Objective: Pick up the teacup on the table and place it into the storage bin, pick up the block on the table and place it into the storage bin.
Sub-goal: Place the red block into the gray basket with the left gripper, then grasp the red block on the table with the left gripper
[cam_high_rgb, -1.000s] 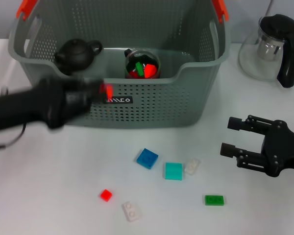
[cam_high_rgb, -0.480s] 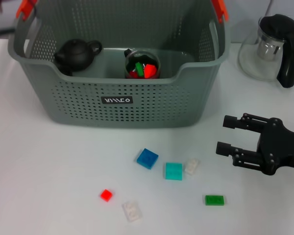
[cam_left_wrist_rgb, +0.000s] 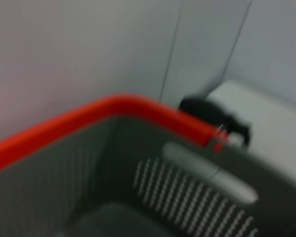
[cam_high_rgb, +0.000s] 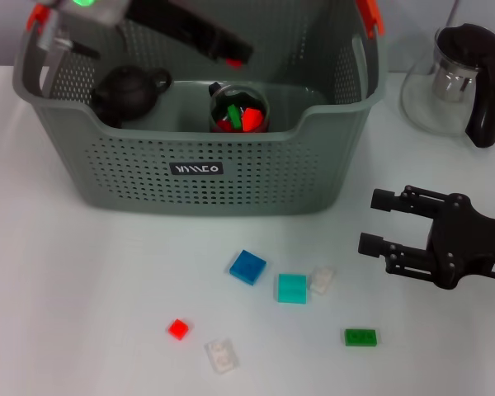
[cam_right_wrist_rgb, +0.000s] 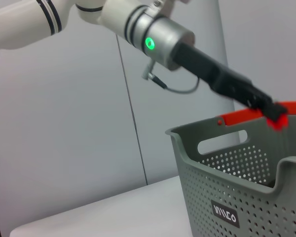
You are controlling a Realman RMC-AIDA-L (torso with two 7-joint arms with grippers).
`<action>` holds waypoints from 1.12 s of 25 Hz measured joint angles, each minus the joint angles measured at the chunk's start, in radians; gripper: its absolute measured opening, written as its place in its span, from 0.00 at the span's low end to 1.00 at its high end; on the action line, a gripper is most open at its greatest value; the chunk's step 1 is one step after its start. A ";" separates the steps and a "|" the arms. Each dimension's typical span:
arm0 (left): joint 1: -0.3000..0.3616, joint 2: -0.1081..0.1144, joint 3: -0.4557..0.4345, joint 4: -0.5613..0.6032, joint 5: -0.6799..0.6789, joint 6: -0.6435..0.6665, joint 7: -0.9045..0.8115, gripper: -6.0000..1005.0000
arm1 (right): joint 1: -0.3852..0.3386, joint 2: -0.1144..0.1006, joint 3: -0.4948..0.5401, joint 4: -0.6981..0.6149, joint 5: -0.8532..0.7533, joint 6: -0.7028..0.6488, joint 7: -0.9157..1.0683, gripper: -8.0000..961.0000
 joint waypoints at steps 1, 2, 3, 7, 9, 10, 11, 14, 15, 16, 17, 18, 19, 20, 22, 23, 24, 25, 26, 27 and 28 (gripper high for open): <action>-0.003 -0.009 0.029 -0.007 0.022 -0.028 -0.016 0.27 | 0.000 0.001 0.000 0.000 0.000 0.002 0.000 0.77; -0.007 -0.018 0.064 -0.017 0.051 -0.055 -0.035 0.27 | 0.001 0.001 0.000 0.000 0.000 0.004 0.000 0.77; -0.011 -0.025 0.085 -0.025 0.074 -0.073 -0.050 0.27 | 0.001 0.002 0.000 0.000 0.000 0.006 0.000 0.77; -0.028 -0.052 0.130 -0.060 0.159 -0.152 -0.095 0.27 | 0.002 0.002 0.000 0.000 0.000 0.009 0.000 0.77; -0.030 -0.066 0.133 -0.068 0.184 -0.186 -0.099 0.27 | 0.002 0.002 0.000 0.000 0.000 0.009 0.000 0.77; -0.030 -0.072 0.133 -0.068 0.190 -0.196 -0.099 0.27 | 0.002 0.002 0.000 0.000 0.000 0.009 0.000 0.77; -0.028 -0.078 0.134 -0.064 0.193 -0.203 -0.097 0.27 | 0.003 0.002 0.000 0.000 0.000 0.009 0.000 0.77; -0.014 -0.087 0.132 -0.024 0.186 -0.210 -0.090 0.33 | 0.002 0.002 0.000 0.001 0.000 0.011 0.000 0.76; 0.003 -0.095 0.129 0.012 0.174 -0.209 -0.081 0.36 | 0.001 0.002 0.000 0.000 0.000 0.011 0.000 0.76; 0.022 -0.102 0.126 0.045 0.155 -0.208 -0.068 0.38 | 0.000 0.002 -0.001 0.001 0.000 0.011 0.000 0.76; 0.064 -0.115 0.121 0.109 0.108 -0.208 -0.040 0.41 | -0.001 0.002 -0.003 0.000 0.000 0.011 0.000 0.76; 0.102 -0.123 0.117 0.158 0.047 -0.209 -0.006 0.44 | -0.002 0.002 -0.004 0.000 0.000 0.011 0.000 0.77; 0.143 -0.128 0.112 0.204 -0.023 -0.209 0.031 0.47 | -0.003 0.002 -0.006 0.001 0.000 0.011 0.000 0.77; 0.191 -0.130 0.108 0.243 -0.110 -0.204 0.072 0.49 | -0.005 0.002 -0.007 0.000 0.000 0.009 0.000 0.77; 0.286 -0.129 0.086 0.288 -0.347 -0.174 0.185 0.53 | -0.010 0.002 -0.006 0.000 0.000 0.004 0.000 0.77; 0.325 -0.129 0.045 0.283 -0.481 -0.130 0.250 0.56 | -0.011 0.002 -0.005 0.000 0.000 0.003 0.000 0.77; 0.348 -0.130 0.003 0.265 -0.575 -0.084 0.302 0.58 | -0.012 0.002 -0.004 0.001 0.000 0.001 0.000 0.77; 0.368 -0.131 -0.040 0.239 -0.655 -0.032 0.353 0.60 | -0.012 0.002 -0.002 0.000 0.000 0.001 0.000 0.77; 0.383 -0.130 -0.097 0.190 -0.739 0.051 0.410 0.63 | -0.013 0.002 -0.002 0.000 0.000 0.001 0.000 0.77; 0.390 -0.128 -0.143 0.145 -0.784 0.112 0.447 0.63 | -0.013 0.002 -0.001 0.001 0.000 0.001 0.000 0.77; 0.394 -0.124 -0.194 0.087 -0.816 0.181 0.486 0.63 | -0.013 0.002 0.000 0.002 0.000 0.001 0.000 0.77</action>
